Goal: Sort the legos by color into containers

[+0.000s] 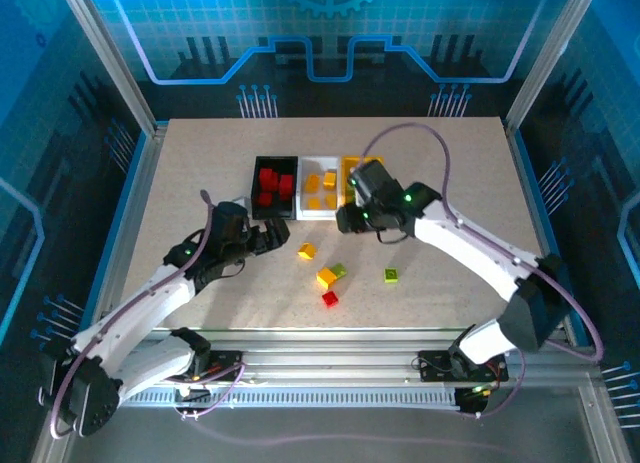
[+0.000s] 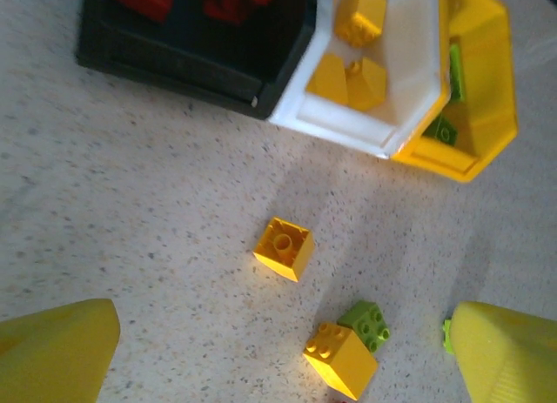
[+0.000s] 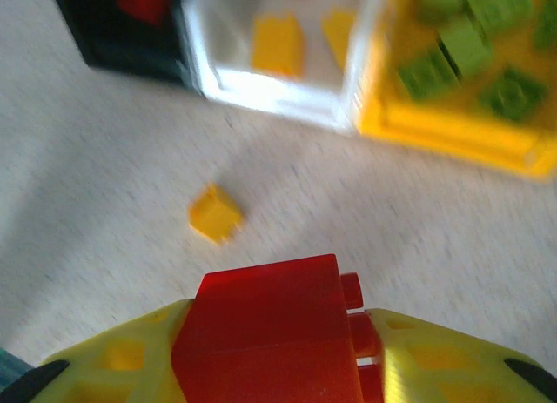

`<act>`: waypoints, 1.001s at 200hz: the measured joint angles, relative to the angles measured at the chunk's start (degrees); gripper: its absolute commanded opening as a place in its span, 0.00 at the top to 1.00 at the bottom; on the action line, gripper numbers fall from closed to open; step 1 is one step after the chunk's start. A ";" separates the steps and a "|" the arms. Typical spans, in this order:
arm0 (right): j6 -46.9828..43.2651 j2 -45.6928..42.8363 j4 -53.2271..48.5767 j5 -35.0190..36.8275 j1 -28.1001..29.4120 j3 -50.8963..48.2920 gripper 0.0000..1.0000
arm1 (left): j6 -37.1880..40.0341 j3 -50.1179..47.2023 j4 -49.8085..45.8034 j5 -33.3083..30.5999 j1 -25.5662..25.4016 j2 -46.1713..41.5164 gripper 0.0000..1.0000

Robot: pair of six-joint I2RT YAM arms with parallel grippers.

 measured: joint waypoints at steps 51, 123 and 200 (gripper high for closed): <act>-2.25 25.62 1.29 -4.52 0.24 28.04 0.53 | 0.35 -0.76 -4.90 -3.13 0.87 -6.78 0.01; -1.68 50.90 -2.08 -10.86 1.49 56.28 0.36 | 0.37 -2.51 -8.22 -3.50 1.60 -9.09 0.01; -1.64 49.05 -0.07 -14.10 1.49 53.59 0.16 | 0.35 -2.51 -8.44 -3.26 1.90 -8.48 0.01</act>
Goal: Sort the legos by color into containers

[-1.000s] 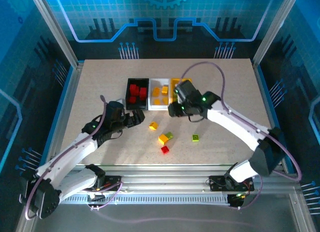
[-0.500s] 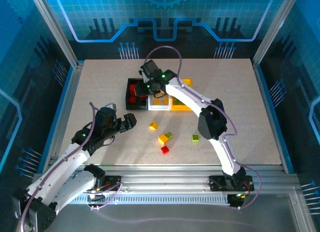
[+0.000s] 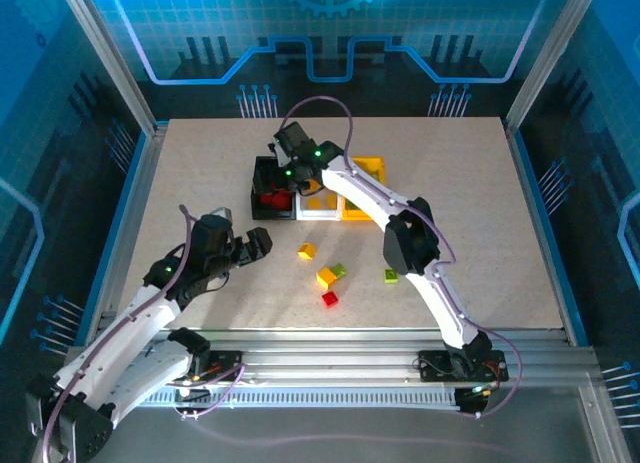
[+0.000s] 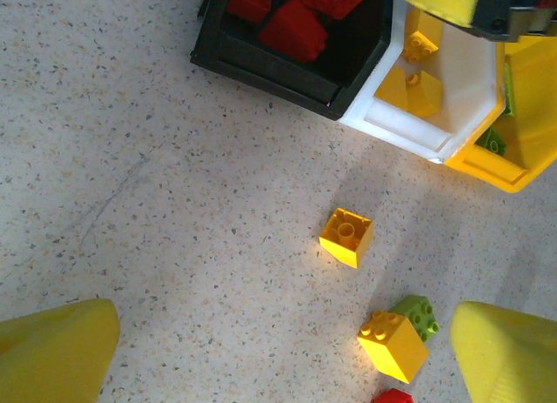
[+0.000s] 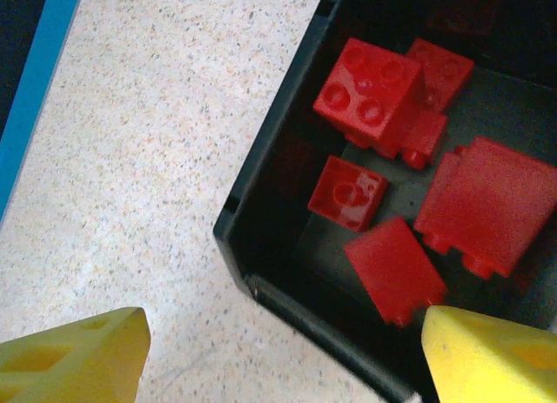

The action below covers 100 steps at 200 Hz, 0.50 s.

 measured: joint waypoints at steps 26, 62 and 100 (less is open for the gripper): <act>0.09 -12.09 2.67 0.61 0.04 -14.47 0.15 | 0.02 0.00 0.39 0.66 0.11 0.79 0.01; 1.25 -30.01 6.12 3.65 0.04 -35.15 0.13 | 0.00 -0.11 2.03 1.40 0.28 1.60 0.01; 4.50 -44.57 6.40 9.60 -0.24 -58.64 0.12 | -0.24 -1.90 4.39 2.89 0.48 4.09 0.01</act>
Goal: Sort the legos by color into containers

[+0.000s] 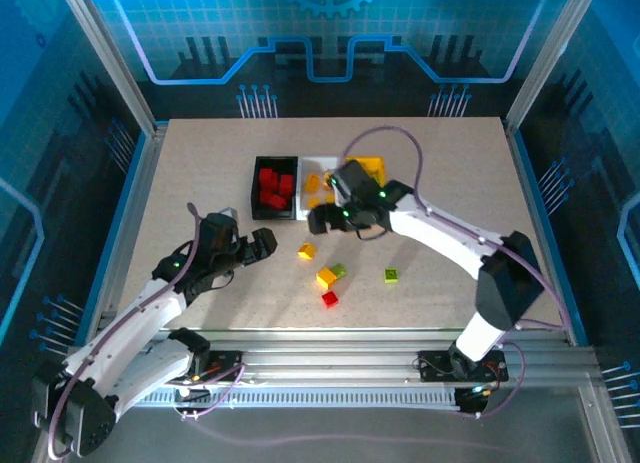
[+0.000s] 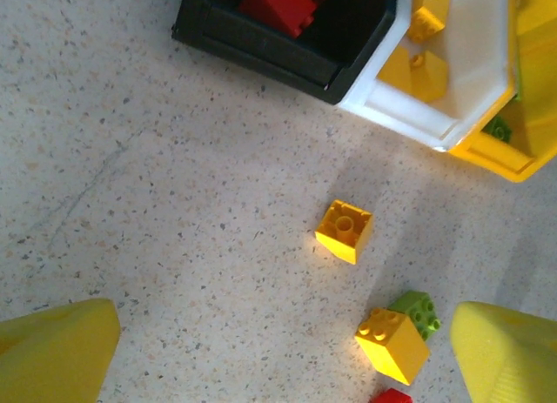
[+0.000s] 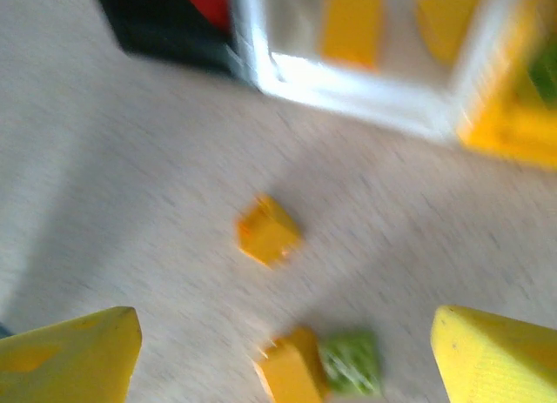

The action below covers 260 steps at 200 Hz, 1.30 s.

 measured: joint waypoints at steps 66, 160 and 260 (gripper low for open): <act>4.81 -9.44 -3.76 6.71 -6.19 -23.47 0.13 | -0.39 -2.86 3.80 2.38 0.42 3.10 0.01; 4.55 -1.70 -1.20 8.04 -8.52 -24.85 0.56 | -0.39 -3.26 5.31 3.41 0.52 4.44 0.01; -0.39 -2.19 -3.37 8.87 -9.62 -1.42 0.61 | -0.44 -3.30 6.78 4.50 0.57 6.40 0.01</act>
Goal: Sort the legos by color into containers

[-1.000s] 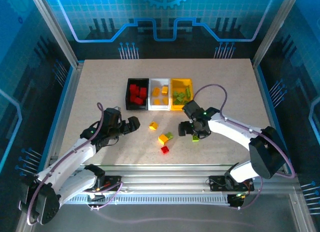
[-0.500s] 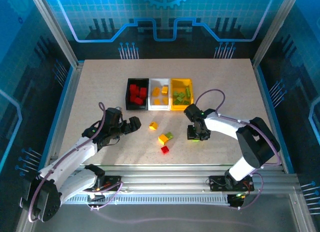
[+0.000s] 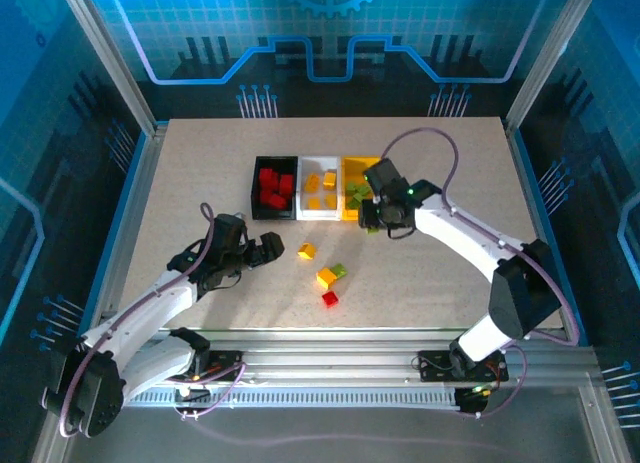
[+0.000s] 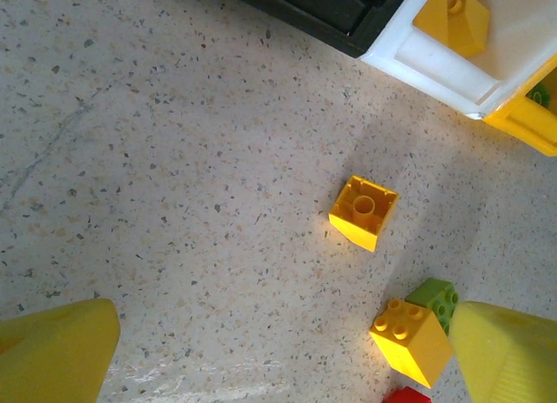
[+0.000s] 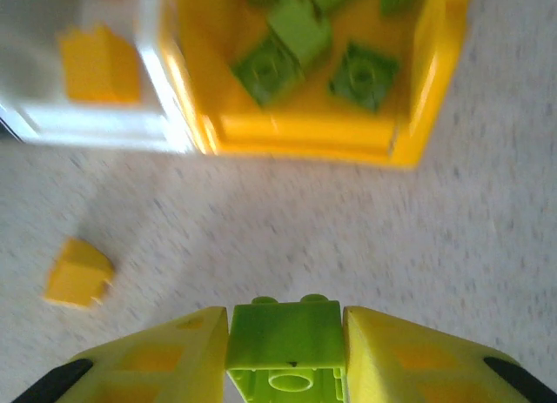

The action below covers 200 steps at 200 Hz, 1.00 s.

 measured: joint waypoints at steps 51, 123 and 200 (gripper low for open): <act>-0.90 16.52 0.15 1.29 -4.20 16.55 0.46 | 0.04 0.15 -0.02 1.09 0.00 0.02 0.01; -1.60 20.50 -0.39 1.25 -4.68 23.06 0.23 | 0.61 2.43 1.31 3.80 0.00 3.76 0.11; 1.01 3.80 4.04 -1.51 -1.40 -0.50 0.23 | 5.73 14.78 3.87 2.62 -9.27 26.67 0.13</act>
